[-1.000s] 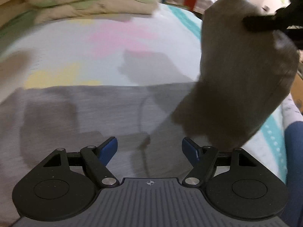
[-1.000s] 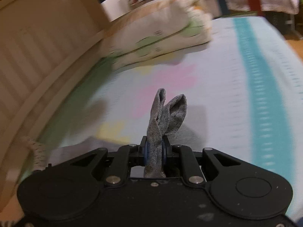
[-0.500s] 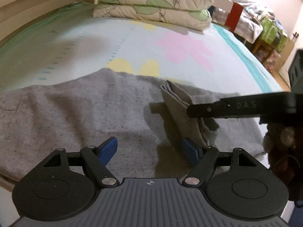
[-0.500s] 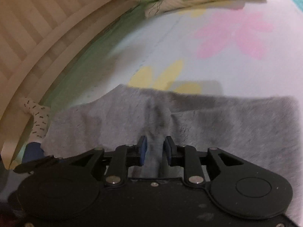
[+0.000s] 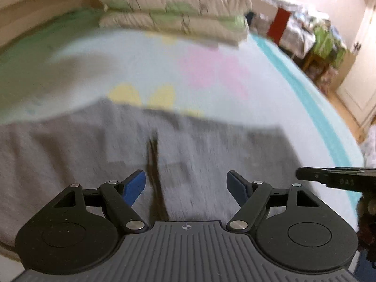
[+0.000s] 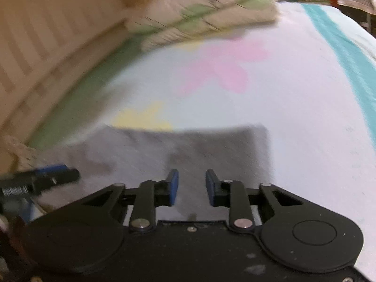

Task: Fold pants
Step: 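Fold the held hems over toward the waistband with the right gripper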

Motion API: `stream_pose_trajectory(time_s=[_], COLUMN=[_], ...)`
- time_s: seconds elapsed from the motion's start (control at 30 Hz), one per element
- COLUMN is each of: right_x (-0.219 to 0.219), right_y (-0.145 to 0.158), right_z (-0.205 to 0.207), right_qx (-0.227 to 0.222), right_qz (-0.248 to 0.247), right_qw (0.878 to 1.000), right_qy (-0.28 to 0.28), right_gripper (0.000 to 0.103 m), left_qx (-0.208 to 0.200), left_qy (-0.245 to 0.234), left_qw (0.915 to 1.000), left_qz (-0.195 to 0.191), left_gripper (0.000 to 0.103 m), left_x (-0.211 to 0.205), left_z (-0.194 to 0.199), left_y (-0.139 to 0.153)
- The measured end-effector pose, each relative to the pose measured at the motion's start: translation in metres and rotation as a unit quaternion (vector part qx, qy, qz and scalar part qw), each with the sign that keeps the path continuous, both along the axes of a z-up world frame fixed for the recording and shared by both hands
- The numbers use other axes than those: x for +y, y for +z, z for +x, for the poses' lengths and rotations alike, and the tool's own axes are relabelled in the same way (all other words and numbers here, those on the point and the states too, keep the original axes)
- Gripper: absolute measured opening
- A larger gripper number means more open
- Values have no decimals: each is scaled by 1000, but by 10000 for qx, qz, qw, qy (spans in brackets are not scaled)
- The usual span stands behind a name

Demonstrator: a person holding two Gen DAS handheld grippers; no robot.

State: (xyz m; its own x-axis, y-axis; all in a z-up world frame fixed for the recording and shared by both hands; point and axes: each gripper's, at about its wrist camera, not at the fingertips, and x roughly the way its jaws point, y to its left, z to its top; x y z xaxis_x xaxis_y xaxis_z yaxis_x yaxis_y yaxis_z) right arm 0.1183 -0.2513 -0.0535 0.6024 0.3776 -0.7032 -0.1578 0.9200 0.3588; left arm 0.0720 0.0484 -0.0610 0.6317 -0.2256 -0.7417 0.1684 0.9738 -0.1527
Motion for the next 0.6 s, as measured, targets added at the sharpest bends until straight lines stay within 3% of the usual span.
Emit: stream_pose_trajectory(time_s=[0.13,0.3,0.4,0.6], right_x=[-4,-11,-13,-16], right_y=[-35,-25,-14,-9], right_z=[-16,-20,-18,23], right_qx=[438,266,-127,-388], right_qz=[-288,-72,-65,21], right_qw=[9986,9994,9995,9975], right_qy=[-84,-202,-273,-593], right_gripper=[13,14,14,15], left_qx=[572,365,388,215], left_qy=[-128,-315,-281,-328], left_qw=[9981,9979,9985,9981], left_qz=[190,426,256,476], left_gripper=[75,78,88,98], left_x=[-7,-13,-13,-26], left_z=[-2,-11,-9,-19], left_y=[-35,-41,-43,-51])
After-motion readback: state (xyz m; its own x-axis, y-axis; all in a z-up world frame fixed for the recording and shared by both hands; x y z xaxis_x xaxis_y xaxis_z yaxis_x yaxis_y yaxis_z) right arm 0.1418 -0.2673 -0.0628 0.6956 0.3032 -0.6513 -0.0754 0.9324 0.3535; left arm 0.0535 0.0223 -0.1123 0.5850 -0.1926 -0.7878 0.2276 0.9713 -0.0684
